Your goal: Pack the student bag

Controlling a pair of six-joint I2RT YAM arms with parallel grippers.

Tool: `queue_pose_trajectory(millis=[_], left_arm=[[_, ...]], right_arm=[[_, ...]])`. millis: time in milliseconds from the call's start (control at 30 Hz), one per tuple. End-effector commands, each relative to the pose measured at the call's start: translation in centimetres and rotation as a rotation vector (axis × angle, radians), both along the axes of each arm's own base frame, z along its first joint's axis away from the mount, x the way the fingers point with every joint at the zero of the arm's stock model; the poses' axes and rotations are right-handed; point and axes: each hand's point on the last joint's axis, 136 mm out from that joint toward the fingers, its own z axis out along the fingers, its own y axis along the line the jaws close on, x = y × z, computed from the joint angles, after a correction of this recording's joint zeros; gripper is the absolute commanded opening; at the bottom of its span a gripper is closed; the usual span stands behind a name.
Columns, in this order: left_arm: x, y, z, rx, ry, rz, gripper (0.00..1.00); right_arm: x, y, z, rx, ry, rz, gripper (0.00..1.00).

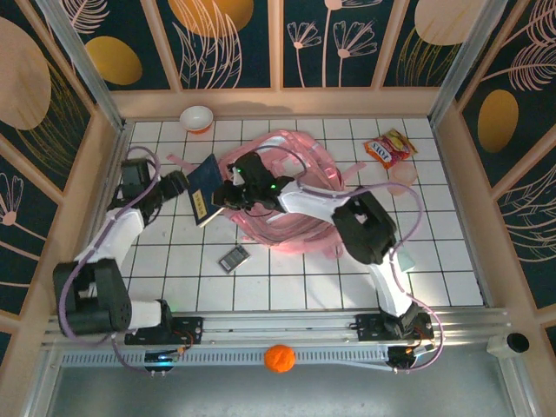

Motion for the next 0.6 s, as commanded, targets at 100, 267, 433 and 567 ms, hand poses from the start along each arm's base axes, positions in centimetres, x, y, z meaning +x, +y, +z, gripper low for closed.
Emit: queue_pose_trajectory(millis=[100,267,433,567], left_arm=[[-3.3,-7.4,13.6,0.116,-0.477,-0.563,0.62],[-7.9,-12.2,18.7,0.277,-0.715,-0.906,0.70],[-10.8,-15.6,17.8,0.457,-0.717,-1.144,0.74],[-11.9,-17.6,15.6,0.553,-0.650,-1.256,0.76]], right_arm=[[-2.9,-5.7,9.2,-0.004,-0.430,0.133,0.00],[-7.0,-11.7,10.2,-0.187,-0.785,0.376,0.00],[-8.1,-17.2,9.7,-0.435,-1.013,0.604,0.00],[-7.4,-19.9,9.7,-0.574,-1.102,0.715,0.00]])
